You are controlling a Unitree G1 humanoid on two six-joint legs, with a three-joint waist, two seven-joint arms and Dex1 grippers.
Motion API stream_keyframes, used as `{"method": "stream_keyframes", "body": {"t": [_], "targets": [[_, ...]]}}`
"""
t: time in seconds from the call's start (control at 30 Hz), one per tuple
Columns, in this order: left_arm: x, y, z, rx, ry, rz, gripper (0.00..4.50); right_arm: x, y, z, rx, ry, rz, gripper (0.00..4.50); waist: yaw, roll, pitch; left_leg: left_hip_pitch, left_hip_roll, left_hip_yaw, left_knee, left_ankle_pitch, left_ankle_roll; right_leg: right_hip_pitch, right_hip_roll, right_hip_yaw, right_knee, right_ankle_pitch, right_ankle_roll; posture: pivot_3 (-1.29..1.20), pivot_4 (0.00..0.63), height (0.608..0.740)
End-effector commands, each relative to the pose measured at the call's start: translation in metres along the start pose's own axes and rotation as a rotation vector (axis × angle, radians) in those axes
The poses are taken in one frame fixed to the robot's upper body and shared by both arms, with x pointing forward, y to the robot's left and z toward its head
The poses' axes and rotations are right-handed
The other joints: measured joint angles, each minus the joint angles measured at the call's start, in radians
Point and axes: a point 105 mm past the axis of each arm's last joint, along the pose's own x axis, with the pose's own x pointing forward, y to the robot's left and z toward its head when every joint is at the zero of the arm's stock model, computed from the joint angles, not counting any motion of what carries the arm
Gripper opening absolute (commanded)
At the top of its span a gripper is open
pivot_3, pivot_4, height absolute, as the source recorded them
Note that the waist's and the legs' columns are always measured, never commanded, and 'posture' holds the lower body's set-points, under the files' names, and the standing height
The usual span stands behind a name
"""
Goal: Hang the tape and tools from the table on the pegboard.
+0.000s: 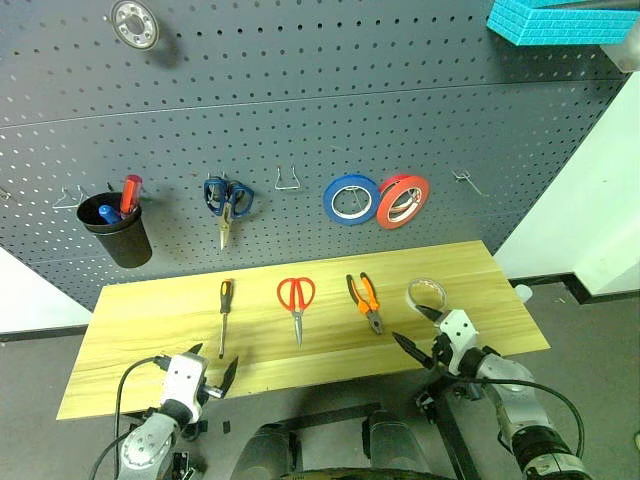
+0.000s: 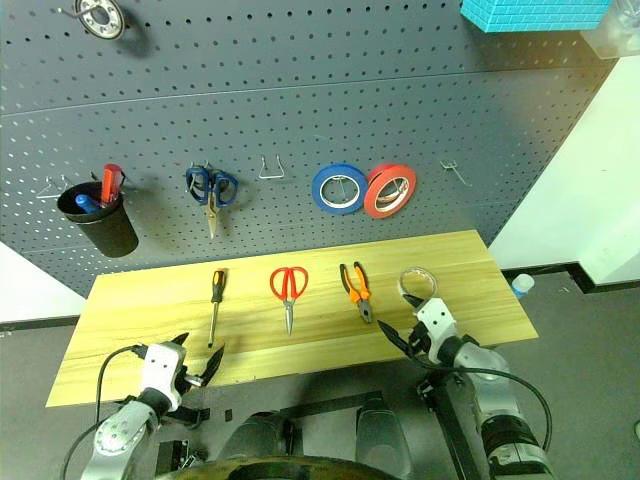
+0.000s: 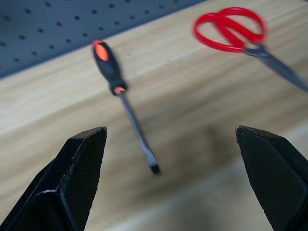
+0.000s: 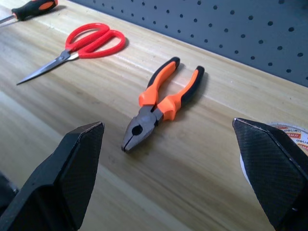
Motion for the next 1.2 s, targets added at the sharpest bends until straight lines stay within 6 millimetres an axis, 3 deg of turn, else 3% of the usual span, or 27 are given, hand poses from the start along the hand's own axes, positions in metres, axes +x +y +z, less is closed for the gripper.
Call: {"method": "stream_keyframes", "body": {"t": [0.03, 0.87, 1.2], "targets": [[-0.002, 0.01, 0.015, 0.004, -0.06, 0.002, 4.45, -0.001, -0.006, 0.011, -0.033, -0.032, 0.001, 4.5, 0.0, 0.0, 0.0, 0.0, 0.0, 0.0, 0.0, 0.0, 0.0, 0.0, 0.0, 0.0, 0.0, 0.0, 0.0, -0.02, 0.044, 0.74], [0.003, -0.007, 0.038, 0.016, -0.084, -0.032, 4.45, -0.004, -0.011, 0.01, -0.034, -0.009, -0.006, 4.5, 0.0, 0.0, 0.003, 0.0, 0.0, 0.0, 0.0, -0.001, 0.0, 0.0, 0.0, 0.0, -0.001, 0.0, 0.0, -0.02, 0.056, 0.74], [-0.001, -0.007, 0.035, 0.024, -0.066, -0.036, 4.45, -0.004, -0.013, 0.009, -0.036, -0.003, -0.014, 4.5, 0.0, 0.0, 0.004, 0.0, 0.0, 0.0, 0.0, -0.001, 0.0, 0.0, 0.0, 0.0, -0.001, 0.0, 0.0, -0.01, 0.056, 0.74]]}}
